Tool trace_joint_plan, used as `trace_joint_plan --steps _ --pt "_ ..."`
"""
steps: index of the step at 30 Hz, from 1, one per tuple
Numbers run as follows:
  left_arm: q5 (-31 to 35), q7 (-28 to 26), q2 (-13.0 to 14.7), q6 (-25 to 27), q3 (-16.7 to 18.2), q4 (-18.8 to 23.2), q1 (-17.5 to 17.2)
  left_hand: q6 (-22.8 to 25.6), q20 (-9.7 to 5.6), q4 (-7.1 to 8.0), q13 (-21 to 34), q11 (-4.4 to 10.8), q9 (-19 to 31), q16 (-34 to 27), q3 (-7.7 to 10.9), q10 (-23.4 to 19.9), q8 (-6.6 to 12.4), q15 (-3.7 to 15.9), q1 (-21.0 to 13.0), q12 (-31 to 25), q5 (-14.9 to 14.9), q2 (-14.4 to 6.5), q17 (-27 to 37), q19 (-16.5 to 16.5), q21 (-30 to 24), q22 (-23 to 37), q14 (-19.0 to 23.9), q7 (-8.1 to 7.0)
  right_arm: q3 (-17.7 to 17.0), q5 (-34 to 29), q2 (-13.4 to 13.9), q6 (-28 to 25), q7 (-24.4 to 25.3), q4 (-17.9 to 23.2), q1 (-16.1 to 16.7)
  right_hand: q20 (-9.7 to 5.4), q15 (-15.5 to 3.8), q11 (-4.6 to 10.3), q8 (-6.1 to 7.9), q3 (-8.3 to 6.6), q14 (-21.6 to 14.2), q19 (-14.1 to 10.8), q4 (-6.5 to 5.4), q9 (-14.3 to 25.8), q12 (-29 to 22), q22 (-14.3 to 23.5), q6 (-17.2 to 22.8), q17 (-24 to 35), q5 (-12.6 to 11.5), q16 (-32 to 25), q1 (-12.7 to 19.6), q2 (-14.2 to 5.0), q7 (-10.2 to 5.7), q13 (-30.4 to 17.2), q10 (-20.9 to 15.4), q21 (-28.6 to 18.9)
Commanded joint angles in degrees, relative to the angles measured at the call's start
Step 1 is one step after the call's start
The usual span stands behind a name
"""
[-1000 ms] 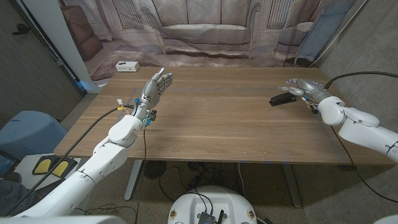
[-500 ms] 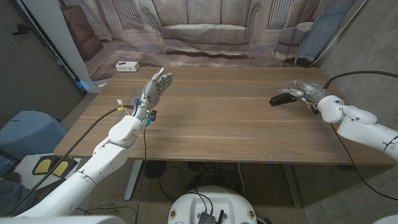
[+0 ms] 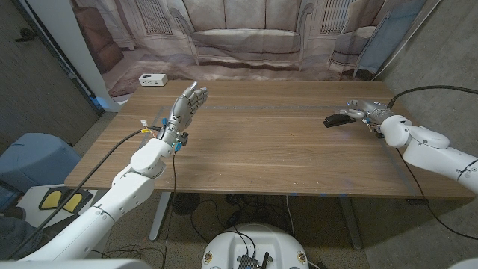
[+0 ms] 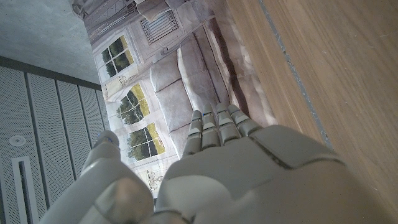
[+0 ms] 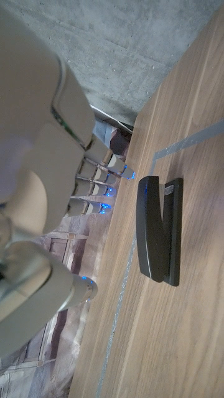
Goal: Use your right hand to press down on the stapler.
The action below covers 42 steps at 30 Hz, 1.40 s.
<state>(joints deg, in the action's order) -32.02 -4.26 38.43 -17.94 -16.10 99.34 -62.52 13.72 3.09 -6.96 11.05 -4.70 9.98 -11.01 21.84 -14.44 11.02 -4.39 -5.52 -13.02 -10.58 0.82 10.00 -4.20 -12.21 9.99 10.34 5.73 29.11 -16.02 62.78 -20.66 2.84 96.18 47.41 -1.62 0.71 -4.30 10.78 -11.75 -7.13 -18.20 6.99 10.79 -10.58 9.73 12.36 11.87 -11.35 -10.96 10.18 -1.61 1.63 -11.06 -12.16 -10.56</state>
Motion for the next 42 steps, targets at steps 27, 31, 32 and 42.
trace_joint_plan --steps 27,31,32,42 --pt "-0.34 0.18 0.07 0.67 -0.25 -0.34 0.09 0.56 0.16 -0.25 0.24 0.21 0.23 0.13 0.09 -0.4 -0.16 -0.18 -0.45 0.4 0.02 -0.39 0.31 -0.47 0.29 0.25 0.54 0.12 3.8 -0.79 -1.78 -2.21 -4.4 -3.63 -3.85 -0.14 0.3 0.04 0.06 -0.22 0.34 0.15 -0.25 0.19 -0.27 0.15 -0.41 0.15 -0.06 -0.31 -0.18 -0.4 0.03 -0.16 0.18 -0.18" --pt "-0.37 0.39 0.06 0.7 -0.36 -0.52 0.36 0.55 0.19 -0.25 0.24 0.08 0.23 0.13 0.09 -0.38 -0.18 -0.17 -0.45 0.42 0.02 -0.4 0.31 -0.44 0.32 0.25 0.53 0.03 4.08 -0.77 -1.85 -2.25 -4.7 -3.94 -4.15 -0.15 0.32 -0.04 0.09 -0.26 0.32 0.12 -0.22 0.19 -0.32 0.15 -0.4 0.14 -0.06 -0.34 -0.13 -0.45 0.04 -0.16 0.14 -0.22" --pt "-0.39 0.41 0.04 0.72 -0.38 -0.55 0.4 0.54 0.22 -0.26 0.24 0.11 0.23 0.13 0.09 -0.37 -0.18 -0.19 -0.46 0.43 0.02 -0.41 0.31 -0.43 0.34 0.25 0.53 0.02 4.15 -0.79 -1.88 -2.23 -4.71 -4.02 -4.22 -0.14 0.3 -0.06 0.1 -0.28 0.31 0.1 -0.21 0.19 -0.34 0.15 -0.41 0.14 -0.06 -0.35 -0.11 -0.46 0.02 -0.16 0.11 -0.23" --pt "-0.43 0.25 0.01 0.7 -0.35 -0.71 0.36 0.51 0.31 -0.27 0.24 0.11 0.23 0.15 0.09 -0.34 -0.21 -0.14 -0.48 0.48 0.02 -0.45 0.31 -0.39 0.42 0.25 0.52 0.06 5.0 -0.84 -2.16 -1.83 -6.05 -5.02 -5.39 -0.03 0.23 -0.05 0.32 -0.41 0.04 -0.24 -0.11 0.19 -0.58 0.14 -0.03 0.1 -0.07 -0.5 0.08 -0.61 0.06 -0.17 -0.3 -0.41"
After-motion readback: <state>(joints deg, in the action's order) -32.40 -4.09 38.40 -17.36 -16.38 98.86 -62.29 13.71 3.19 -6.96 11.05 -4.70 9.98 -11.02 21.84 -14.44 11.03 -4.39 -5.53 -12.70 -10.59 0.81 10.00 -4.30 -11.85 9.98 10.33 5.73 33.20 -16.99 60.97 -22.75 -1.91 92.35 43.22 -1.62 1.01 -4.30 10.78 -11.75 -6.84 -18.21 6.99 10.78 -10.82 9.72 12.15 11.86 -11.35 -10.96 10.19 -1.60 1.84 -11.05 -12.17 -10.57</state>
